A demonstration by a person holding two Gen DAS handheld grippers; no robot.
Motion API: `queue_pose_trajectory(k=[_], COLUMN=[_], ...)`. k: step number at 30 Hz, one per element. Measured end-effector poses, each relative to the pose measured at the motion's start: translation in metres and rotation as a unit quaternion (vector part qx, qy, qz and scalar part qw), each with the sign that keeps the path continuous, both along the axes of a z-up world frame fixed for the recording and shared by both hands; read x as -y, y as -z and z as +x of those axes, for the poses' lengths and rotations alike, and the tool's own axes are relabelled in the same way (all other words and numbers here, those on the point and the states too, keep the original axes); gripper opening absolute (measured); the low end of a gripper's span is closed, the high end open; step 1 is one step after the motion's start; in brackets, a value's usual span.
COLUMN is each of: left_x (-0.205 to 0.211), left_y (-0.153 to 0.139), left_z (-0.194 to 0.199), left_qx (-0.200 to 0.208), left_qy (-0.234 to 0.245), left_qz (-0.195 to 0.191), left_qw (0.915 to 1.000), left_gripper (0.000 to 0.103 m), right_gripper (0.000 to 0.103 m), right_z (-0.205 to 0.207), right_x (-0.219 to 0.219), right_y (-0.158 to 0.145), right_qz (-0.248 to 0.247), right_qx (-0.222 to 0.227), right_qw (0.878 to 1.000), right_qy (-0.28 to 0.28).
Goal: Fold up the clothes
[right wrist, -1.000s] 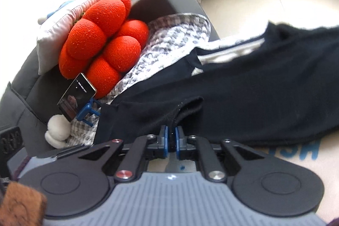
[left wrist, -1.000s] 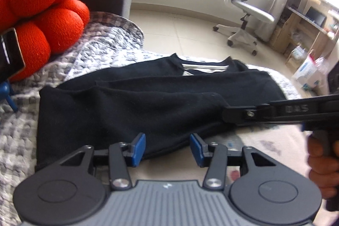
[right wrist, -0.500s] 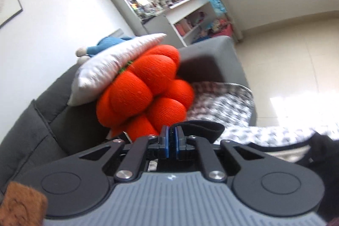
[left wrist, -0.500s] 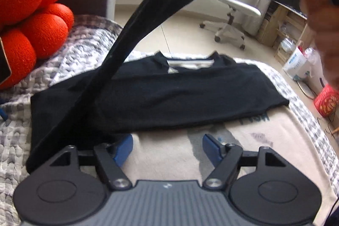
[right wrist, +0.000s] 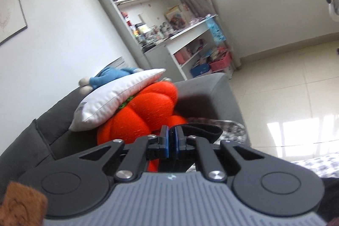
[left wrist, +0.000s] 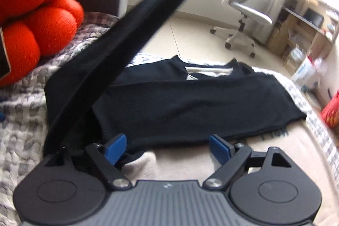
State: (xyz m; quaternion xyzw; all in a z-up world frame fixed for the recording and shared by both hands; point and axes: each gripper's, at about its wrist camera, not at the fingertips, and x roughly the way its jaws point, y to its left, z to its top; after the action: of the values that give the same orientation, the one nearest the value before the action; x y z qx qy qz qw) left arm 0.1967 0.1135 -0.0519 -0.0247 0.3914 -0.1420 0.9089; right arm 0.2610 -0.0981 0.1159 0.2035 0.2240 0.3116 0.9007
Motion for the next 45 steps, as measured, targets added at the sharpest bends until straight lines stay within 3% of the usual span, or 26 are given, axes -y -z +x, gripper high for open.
queue_pose_trajectory(k=[10, 17, 19, 33, 37, 39, 41, 43, 45], left_x=[0.026, 0.026, 0.027, 0.019, 0.005, -0.008, -0.026, -0.046, -0.061], left_y=[0.015, 0.015, 0.016, 0.011, -0.005, -0.020, -0.036, -0.047, -0.052], left_z=[-0.004, -0.009, -0.010, -0.019, -0.031, -0.041, -0.050, -0.055, -0.052], left_qx=[0.011, 0.000, 0.000, -0.025, -0.022, -0.003, 0.020, 0.045, 0.057], left_qy=[0.039, 0.058, 0.063, 0.083, 0.106, 0.117, 0.124, 0.119, 0.085], left_qz=[0.096, 0.116, 0.121, 0.127, 0.097, 0.065, 0.017, -0.024, -0.054], left_qw=[0.9945, 0.9916, 0.9906, 0.9882, 0.9894, 0.9910, 0.9919, 0.9916, 0.9933], left_gripper=[0.100, 0.101, 0.101, 0.101, 0.101, 0.101, 0.101, 0.101, 0.101], right_gripper=[0.008, 0.008, 0.004, 0.001, 0.001, 0.004, 0.014, 0.014, 0.028], right_z=[-0.004, -0.016, -0.017, -0.031, -0.033, -0.033, -0.032, -0.032, -0.032], right_x=[0.086, 0.125, 0.131, 0.135, 0.138, 0.138, 0.138, 0.139, 0.140], right_y=[0.041, 0.096, 0.099, 0.134, 0.151, 0.154, 0.151, 0.149, 0.147], right_qz=[-0.017, -0.029, -0.046, -0.119, -0.152, -0.156, -0.143, -0.130, -0.117], right_qx=[-0.034, -0.099, -0.103, -0.183, -0.214, -0.216, -0.213, -0.210, -0.207], right_qw=[0.996, 0.986, 0.984, 0.966, 0.954, 0.956, 0.959, 0.962, 0.964], right_qy=[0.084, 0.129, 0.140, 0.137, 0.142, 0.126, 0.123, 0.120, 0.117])
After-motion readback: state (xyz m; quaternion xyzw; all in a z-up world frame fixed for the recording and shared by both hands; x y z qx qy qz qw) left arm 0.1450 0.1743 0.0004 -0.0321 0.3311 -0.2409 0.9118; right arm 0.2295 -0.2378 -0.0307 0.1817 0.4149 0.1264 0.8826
